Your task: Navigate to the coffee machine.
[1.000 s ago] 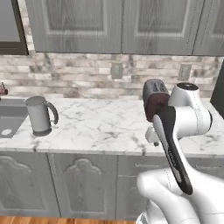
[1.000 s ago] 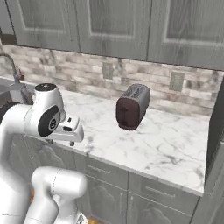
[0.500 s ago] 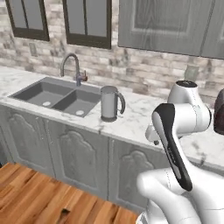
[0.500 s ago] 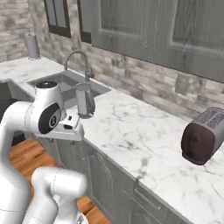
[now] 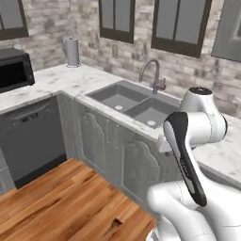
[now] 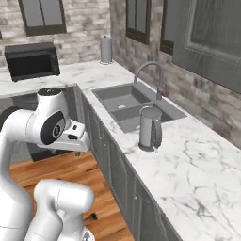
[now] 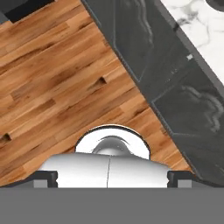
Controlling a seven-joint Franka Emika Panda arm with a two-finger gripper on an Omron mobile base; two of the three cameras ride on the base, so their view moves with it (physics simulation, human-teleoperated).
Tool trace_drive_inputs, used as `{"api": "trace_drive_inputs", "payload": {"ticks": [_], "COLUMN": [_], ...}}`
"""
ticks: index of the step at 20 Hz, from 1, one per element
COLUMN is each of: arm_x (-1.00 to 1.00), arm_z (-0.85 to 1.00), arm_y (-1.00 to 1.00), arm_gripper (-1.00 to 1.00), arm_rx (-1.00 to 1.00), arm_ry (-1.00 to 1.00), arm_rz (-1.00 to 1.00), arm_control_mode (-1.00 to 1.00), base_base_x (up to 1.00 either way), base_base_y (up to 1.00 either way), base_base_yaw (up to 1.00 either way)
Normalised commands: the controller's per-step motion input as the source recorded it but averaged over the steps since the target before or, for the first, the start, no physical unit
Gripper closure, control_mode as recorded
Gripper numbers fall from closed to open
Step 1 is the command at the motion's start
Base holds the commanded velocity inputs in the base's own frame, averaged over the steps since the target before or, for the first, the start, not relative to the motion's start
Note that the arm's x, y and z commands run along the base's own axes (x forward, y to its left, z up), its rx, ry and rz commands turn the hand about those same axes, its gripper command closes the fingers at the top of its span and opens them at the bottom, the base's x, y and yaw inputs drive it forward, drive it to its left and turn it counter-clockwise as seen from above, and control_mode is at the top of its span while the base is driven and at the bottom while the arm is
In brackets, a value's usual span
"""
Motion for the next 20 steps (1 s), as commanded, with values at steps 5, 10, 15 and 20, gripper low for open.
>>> {"api": "trace_drive_inputs", "payload": {"ticks": [5,10,15,20], "arm_x": [0.0,0.0,0.0,0.0], "arm_z": [0.0,0.0,0.0,0.0], "arm_y": [0.0,0.0,0.0,0.0], "arm_gripper": [-1.0,-1.0,-1.0,-1.0], "arm_rx": [0.0,0.0,0.0,0.0], "arm_ry": [0.0,0.0,0.0,0.0], "arm_rz": [0.0,0.0,0.0,0.0], "arm_control_mode": [1.0,1.0,1.0,1.0], "base_base_x": [0.3,0.29,0.41,0.68], "base_base_y": [0.4,0.4,0.39,0.4], "base_base_yaw": [0.58,0.62,0.63,0.56]}}
